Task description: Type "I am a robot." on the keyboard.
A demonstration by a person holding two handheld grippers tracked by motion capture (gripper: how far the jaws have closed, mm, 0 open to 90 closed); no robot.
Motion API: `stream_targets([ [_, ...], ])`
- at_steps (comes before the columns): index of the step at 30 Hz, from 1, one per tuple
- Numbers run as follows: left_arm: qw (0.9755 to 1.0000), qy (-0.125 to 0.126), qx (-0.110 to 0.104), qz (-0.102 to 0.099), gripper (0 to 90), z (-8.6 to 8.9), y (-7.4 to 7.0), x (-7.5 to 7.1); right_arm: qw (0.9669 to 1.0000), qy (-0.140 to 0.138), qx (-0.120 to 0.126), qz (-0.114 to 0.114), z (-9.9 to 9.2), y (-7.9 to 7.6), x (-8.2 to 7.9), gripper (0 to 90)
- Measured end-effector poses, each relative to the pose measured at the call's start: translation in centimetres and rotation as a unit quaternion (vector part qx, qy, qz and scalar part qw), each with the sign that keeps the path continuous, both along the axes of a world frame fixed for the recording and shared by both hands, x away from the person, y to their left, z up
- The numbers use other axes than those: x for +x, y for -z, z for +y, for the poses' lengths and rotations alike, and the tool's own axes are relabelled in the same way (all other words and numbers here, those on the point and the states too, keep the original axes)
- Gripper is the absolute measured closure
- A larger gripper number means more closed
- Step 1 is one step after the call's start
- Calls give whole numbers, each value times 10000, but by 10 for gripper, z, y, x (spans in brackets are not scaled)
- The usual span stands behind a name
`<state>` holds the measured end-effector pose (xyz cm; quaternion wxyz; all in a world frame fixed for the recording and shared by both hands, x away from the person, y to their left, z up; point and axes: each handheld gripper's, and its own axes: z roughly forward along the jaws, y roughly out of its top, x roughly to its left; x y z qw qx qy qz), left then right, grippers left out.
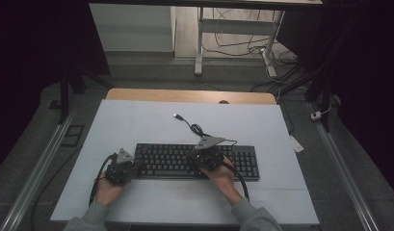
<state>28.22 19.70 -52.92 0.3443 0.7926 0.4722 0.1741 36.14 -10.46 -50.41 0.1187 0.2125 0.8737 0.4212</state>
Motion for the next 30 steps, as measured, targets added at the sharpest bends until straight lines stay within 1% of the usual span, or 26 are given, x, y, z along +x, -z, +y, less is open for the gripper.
stream_targets([
  [2, 10000, -3, 2, -2, 884, 0, 0, 0, 10000, 4, 21, 12, 2, 1, 1, 876],
  [4, 10000, -2, -3, -1, 884, 0, 0, 0, 10000, 20, -22, 2, 4, 2, 3, 875],
  [6, 10000, -2, 5, -7, 884, 0, 1, 0, 10000, 13, -3, 22, 5, 3, 3, 875],
  [7, 10000, -3, 6, -3, 884, 0, 1, 0, 10000, 14, -52, 24, 6, 2, 4, 875],
  [11, 10000, 4, 35, 26, 884, 0, 2, 0, 10000, 1, -67, 3, 11, 1, 6, 875],
  [13, 10000, 4, 34, 27, 884, 0, 2, 0, 10000, -17, -18, 10, 12, 1, 7, 875],
  [14, 10000, 4, 34, 27, 884, 0, 2, 0, 10000, 6, -75, 1, 12, 1, 7, 875],
  [15, 10000, 5, 32, 27, 884, 0, 2, 0, 10000, -13, -61, 10, 14, 1, 7, 875],
  [18, 10000, 5, 27, 27, 884, 0, 2, 0, 9999, -25, -166, 9, 18, 4, 9, 875],
  [25, 10000, 15, 4, 35, 884, 0, 2, 0, 9997, -11, -254, 48, 21, 7, 12, 875],
  [27, 10000, 15, 5, 37, 884, 0, 2, 0, 9997, 0, -241, 61, 22, 9, 13, 876],
  [30, 10000, 19, 6, 42, 884, 0, 2, 0, 9995, -5, -318, 56, 23, 10, 14, 875],
])
